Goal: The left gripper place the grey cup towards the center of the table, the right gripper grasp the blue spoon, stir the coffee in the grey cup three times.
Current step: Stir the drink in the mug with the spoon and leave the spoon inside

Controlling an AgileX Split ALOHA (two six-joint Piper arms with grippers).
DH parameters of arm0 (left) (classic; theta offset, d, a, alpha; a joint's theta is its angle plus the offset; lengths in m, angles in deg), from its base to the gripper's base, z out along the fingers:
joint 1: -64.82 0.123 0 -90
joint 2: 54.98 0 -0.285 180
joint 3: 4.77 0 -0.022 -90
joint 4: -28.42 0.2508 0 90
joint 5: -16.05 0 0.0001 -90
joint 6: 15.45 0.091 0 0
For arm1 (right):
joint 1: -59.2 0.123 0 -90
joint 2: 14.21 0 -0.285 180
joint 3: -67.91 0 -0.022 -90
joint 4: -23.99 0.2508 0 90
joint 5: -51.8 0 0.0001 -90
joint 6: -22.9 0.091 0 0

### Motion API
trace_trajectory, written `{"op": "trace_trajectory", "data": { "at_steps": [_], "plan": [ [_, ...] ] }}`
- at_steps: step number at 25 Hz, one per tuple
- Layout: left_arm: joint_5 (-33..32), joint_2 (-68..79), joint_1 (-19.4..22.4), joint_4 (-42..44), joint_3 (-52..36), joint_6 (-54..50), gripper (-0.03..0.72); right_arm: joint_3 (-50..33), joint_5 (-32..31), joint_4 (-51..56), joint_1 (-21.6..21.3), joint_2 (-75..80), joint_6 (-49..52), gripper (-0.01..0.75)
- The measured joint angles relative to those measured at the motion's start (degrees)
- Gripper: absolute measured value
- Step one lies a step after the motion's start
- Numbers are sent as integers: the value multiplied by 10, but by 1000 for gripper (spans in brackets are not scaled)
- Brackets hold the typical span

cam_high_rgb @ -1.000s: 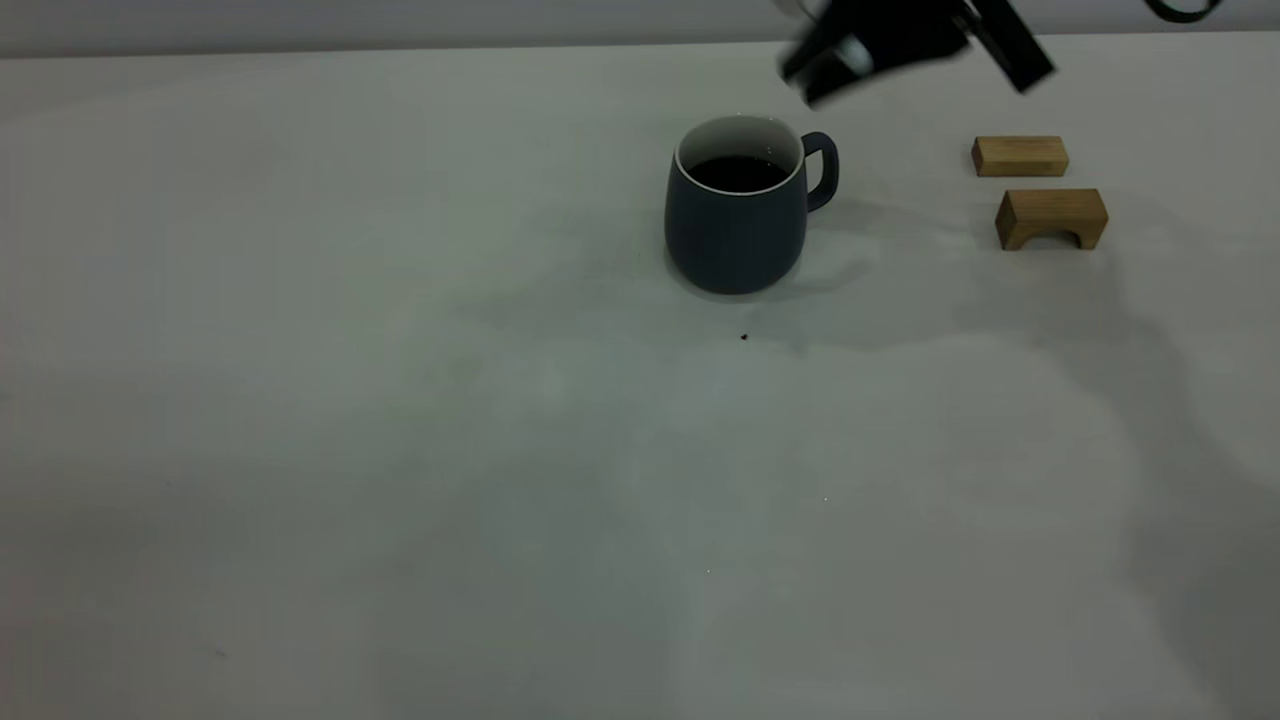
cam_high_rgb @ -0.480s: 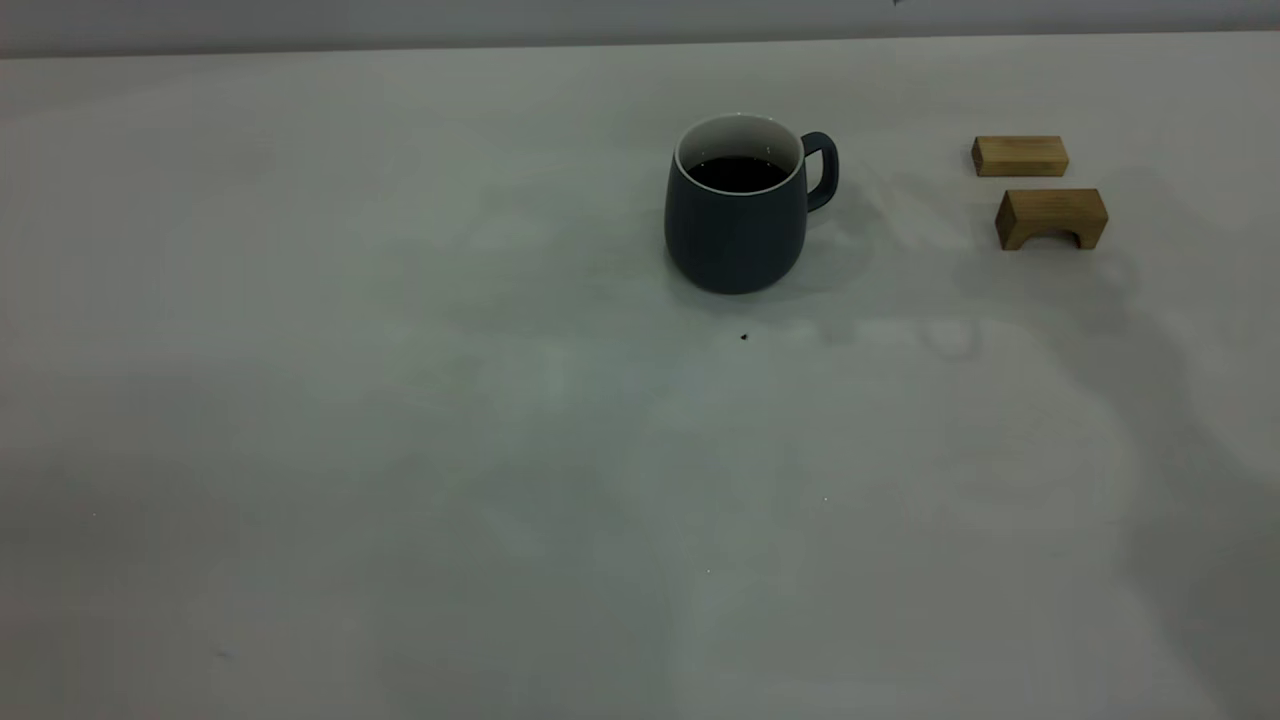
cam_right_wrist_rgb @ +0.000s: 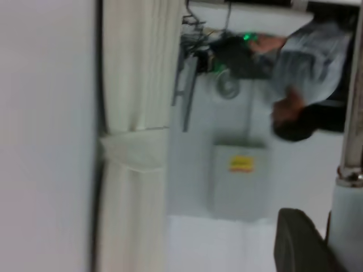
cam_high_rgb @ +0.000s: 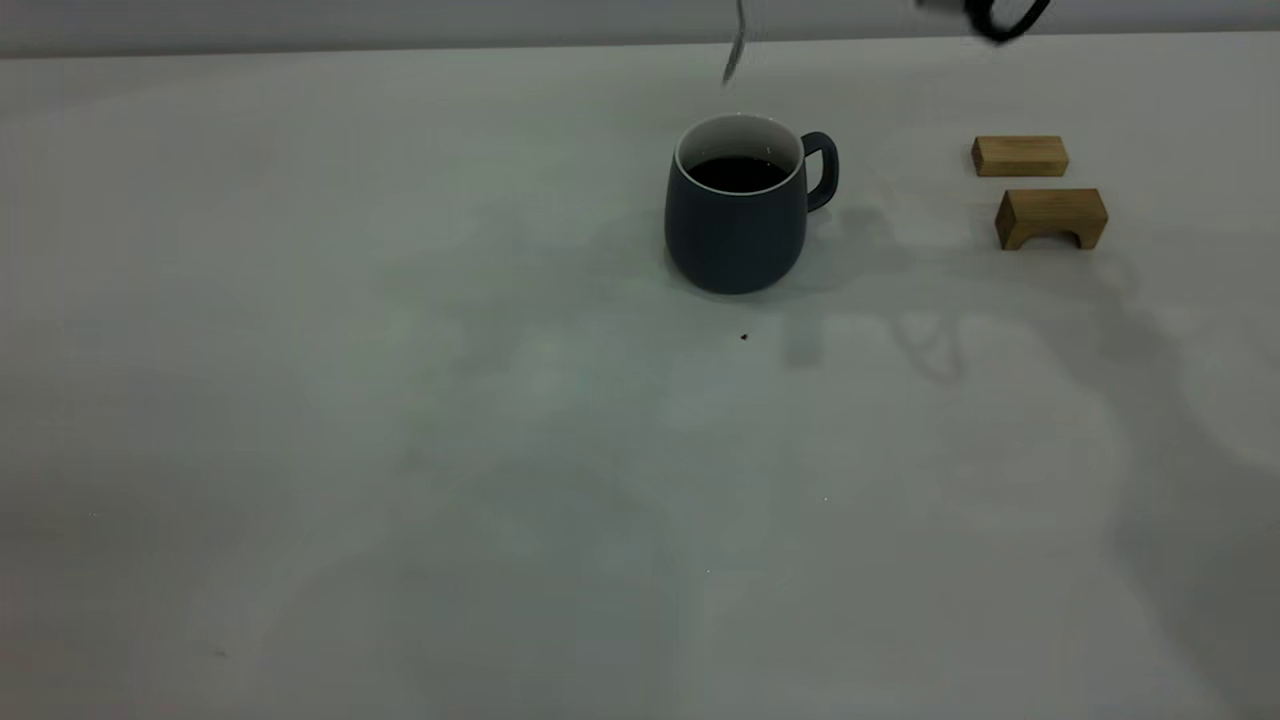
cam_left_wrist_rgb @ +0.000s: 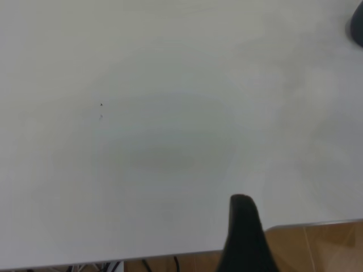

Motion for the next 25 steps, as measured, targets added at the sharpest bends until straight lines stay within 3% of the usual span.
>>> {"op": "trace_trajectory", "data": {
  "at_steps": [9,21,25],
  "plan": [
    [0,0,0,0,0,0,585,55,7,53,-6,110,-67,112],
    [0,0,0,0,0,0,585,65,7,29,-16,163,-58,112],
    [0,0,0,0,0,0,585,104,7,29,-16,188,-66,112]
  ]
}}
